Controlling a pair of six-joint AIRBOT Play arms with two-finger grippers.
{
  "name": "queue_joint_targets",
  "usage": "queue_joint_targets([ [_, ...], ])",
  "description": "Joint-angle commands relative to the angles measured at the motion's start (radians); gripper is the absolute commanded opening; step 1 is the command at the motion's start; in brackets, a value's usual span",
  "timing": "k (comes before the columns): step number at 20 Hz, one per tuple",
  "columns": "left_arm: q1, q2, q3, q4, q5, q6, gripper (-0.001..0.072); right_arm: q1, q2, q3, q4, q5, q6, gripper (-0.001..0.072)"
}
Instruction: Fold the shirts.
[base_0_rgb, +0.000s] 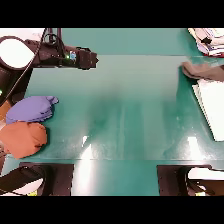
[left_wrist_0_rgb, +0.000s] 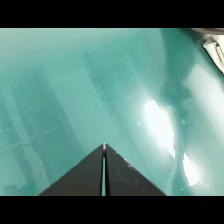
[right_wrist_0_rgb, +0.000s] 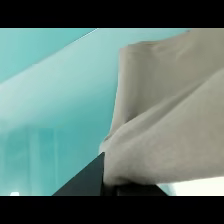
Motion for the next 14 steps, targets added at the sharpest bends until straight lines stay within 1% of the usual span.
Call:
queue_joint_targets([
  [1, -0.006, -0.029, 0.0, -0.001, 0.01, -0.007, 0.0026, -0.085, -0.004, 0.014, -0.002, -0.049, -0.016, 0.0014],
  [3, -0.006, -0.047, -0.002, -0.006, 0.008, -0.008, 0.0026, -0.085, -0.007, 0.08, 0.0, -0.045, -0.024, 0.0014],
  [5, -0.006, -0.059, -0.002, -0.013, -0.002, -0.008, 0.0026, -0.084, -0.006, 0.183, 0.001, -0.008, -0.024, 0.0013],
  [9, -0.006, -0.059, -0.002, -0.015, -0.019, -0.006, 0.0026, -0.101, -0.006, 0.363, -0.01, 0.137, -0.031, 0.0014],
  [14, -0.006, -0.059, -0.002, -0.015, -0.043, -0.005, 0.0026, -0.162, -0.001, 0.402, -0.011, 0.328, -0.03, 0.0013],
])
